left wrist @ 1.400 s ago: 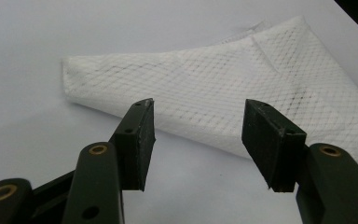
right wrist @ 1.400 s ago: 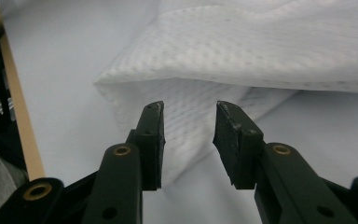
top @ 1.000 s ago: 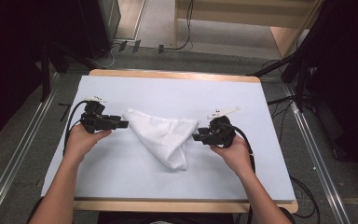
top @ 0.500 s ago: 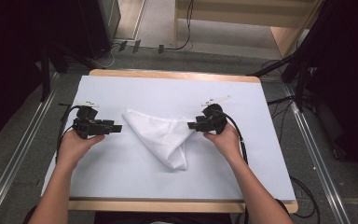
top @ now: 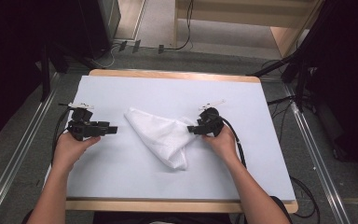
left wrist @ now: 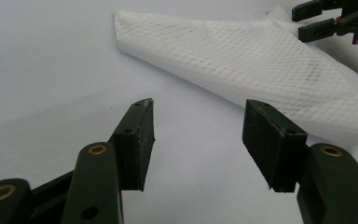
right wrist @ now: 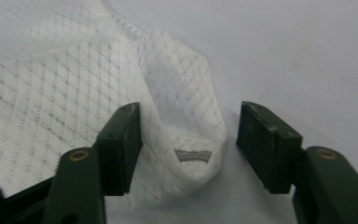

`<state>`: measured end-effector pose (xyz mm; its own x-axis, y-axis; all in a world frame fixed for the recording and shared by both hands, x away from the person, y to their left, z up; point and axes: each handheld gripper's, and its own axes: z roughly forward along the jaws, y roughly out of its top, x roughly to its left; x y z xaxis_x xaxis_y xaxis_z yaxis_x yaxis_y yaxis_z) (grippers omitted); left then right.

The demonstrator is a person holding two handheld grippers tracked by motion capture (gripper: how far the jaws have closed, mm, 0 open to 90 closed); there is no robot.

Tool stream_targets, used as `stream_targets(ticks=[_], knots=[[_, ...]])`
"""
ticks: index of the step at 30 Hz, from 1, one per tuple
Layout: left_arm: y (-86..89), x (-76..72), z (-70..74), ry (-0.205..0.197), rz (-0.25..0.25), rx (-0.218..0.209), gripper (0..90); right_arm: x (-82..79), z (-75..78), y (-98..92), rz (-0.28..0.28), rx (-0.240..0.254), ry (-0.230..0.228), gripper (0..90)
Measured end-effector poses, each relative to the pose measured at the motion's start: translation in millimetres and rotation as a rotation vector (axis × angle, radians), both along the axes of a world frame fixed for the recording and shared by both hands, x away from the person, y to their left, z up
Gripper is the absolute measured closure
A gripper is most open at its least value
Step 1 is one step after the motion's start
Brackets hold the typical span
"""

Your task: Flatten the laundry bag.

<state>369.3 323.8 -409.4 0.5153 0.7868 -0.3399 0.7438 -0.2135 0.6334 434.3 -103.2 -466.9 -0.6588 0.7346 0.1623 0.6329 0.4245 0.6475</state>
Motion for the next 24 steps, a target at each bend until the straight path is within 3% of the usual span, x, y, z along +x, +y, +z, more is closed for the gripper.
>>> stream_targets(ticks=[1, 3, 8, 10, 13, 18, 24], knots=[[-0.6, 0.3, 0.1, 0.000, 0.000, 0.000, 44.4, -2.2, 0.6, 1.4, 0.008, -0.032, -0.021, 50.3], [-1.8, 1.2, 0.1, 0.001, -0.006, -0.003, 44.5, -4.9, 2.2, 1.7, 0.008, -0.047, -0.014, 59.1], [-5.0, 2.9, -0.9, 0.004, -0.012, 0.004, 44.5, -5.8, 3.2, -0.6, 0.000, -0.032, 0.017, 81.0], [-5.3, 3.3, -1.1, 0.004, -0.017, 0.005, 44.5, -3.9, 3.8, -1.4, 0.001, -0.011, 0.043, 84.0], [-4.1, 3.0, -0.8, 0.001, -0.014, 0.002, 44.5, -3.7, 11.7, -3.3, 0.002, 0.031, 0.045, 85.6], [-0.5, 2.4, 0.1, -0.003, -0.003, -0.002, 44.5, -6.8, 29.1, -5.2, 0.009, 0.106, 0.032, 85.8], [2.8, 1.7, 2.5, -0.011, 0.004, -0.010, 44.5, -15.7, 50.2, 4.0, 0.052, 0.144, 0.022, 85.7]])
